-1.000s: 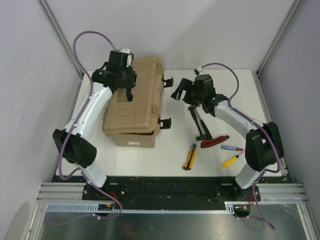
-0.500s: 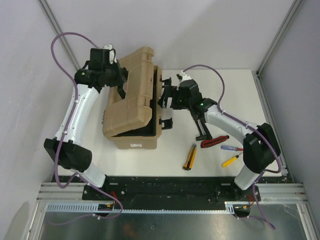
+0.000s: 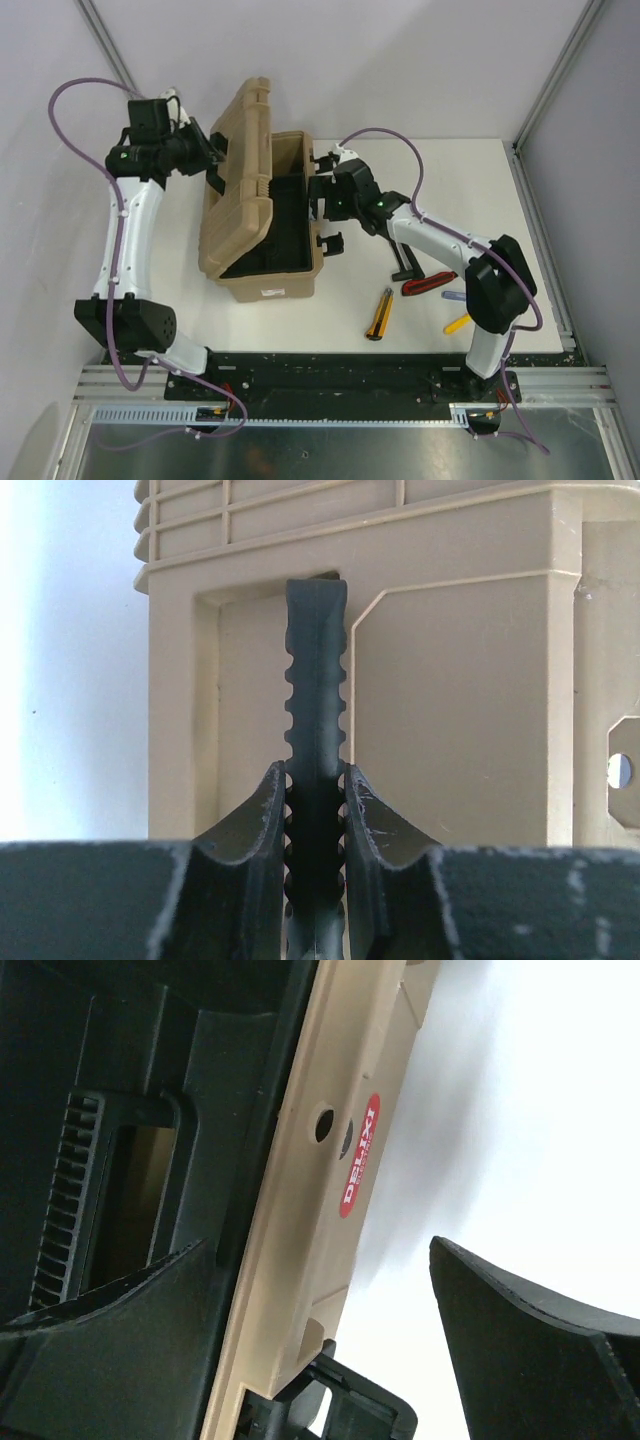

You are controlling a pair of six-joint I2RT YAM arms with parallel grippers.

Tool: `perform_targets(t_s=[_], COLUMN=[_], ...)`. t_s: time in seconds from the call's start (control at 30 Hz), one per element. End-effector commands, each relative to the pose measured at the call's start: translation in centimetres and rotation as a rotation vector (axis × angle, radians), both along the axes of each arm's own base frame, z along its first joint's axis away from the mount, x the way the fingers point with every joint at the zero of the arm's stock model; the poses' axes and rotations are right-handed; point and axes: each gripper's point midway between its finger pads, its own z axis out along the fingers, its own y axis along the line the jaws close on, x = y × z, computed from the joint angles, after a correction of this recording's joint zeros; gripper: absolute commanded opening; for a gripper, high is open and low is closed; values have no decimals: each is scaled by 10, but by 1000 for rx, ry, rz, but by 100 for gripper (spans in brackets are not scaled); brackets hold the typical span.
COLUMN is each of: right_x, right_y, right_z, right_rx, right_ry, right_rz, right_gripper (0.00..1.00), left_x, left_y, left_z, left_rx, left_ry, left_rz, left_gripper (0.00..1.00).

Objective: Pack the tool kit

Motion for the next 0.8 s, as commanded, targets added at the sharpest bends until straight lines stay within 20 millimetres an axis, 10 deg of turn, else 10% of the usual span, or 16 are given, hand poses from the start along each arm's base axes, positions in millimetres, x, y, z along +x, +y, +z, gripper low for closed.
perform_targets(t_s=[0.0, 0.33, 0.77], right_x=[8, 12, 17], right_y=[-1, 6, -8], right_z=[7, -9, -32], right_rx=[-43, -74, -75], right_ry=[-30, 5, 72], right_rz=[-21, 4, -30], right_gripper=[91, 90, 78], left_x=[-9, -16, -29], left_y=[41, 82, 84], left_z=[100, 62, 69], left_rx=[12, -26, -141], left_ry=[-355, -325, -414], left_rz=[95, 131, 39], left_gripper=[0, 0, 0])
